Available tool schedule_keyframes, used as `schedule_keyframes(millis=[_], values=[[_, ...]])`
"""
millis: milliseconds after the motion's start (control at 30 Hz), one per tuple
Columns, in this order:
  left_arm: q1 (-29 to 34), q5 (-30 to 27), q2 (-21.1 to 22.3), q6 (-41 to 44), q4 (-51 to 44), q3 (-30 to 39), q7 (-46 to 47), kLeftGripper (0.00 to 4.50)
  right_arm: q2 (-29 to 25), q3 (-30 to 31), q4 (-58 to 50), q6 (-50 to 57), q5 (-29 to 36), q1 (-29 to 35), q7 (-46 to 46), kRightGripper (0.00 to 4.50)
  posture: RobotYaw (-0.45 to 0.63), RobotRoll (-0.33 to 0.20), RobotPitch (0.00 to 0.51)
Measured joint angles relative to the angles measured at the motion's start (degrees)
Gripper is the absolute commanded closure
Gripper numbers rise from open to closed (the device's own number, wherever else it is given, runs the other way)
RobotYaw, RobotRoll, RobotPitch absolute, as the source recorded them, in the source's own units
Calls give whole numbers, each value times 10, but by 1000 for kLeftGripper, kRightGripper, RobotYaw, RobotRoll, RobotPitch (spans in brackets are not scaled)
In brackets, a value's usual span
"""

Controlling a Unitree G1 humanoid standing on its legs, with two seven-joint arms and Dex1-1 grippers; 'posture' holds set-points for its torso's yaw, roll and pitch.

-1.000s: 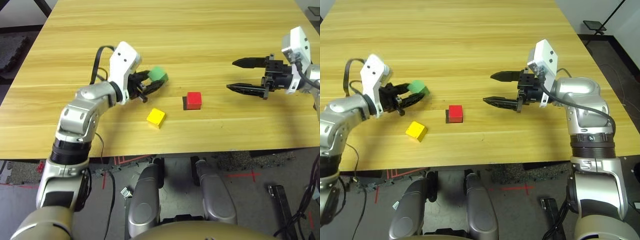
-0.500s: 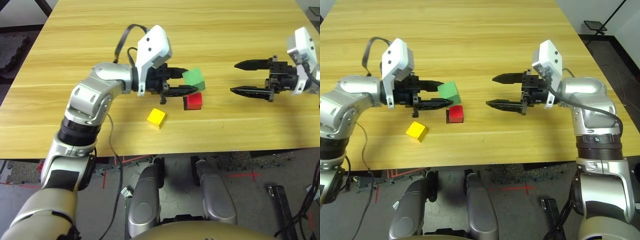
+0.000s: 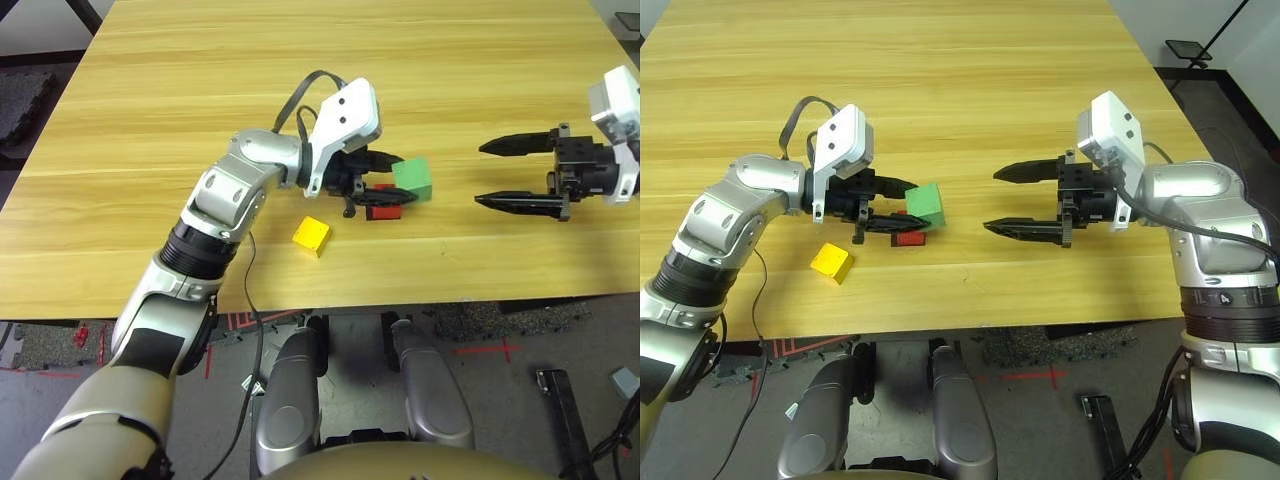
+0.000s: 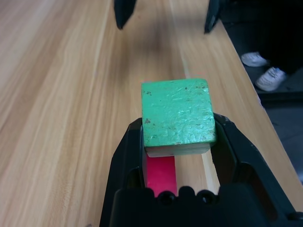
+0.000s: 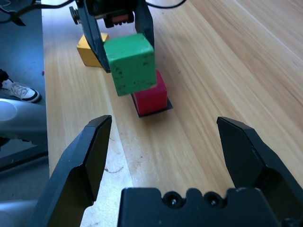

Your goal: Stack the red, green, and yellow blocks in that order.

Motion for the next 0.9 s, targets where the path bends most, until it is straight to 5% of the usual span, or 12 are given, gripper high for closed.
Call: schedule_keyframes(millis=[900], values=[[-35, 69, -20, -98, 91, -2, -39, 2468, 1, -4, -10, 0, 7, 3, -19, 0, 180, 87, 272]])
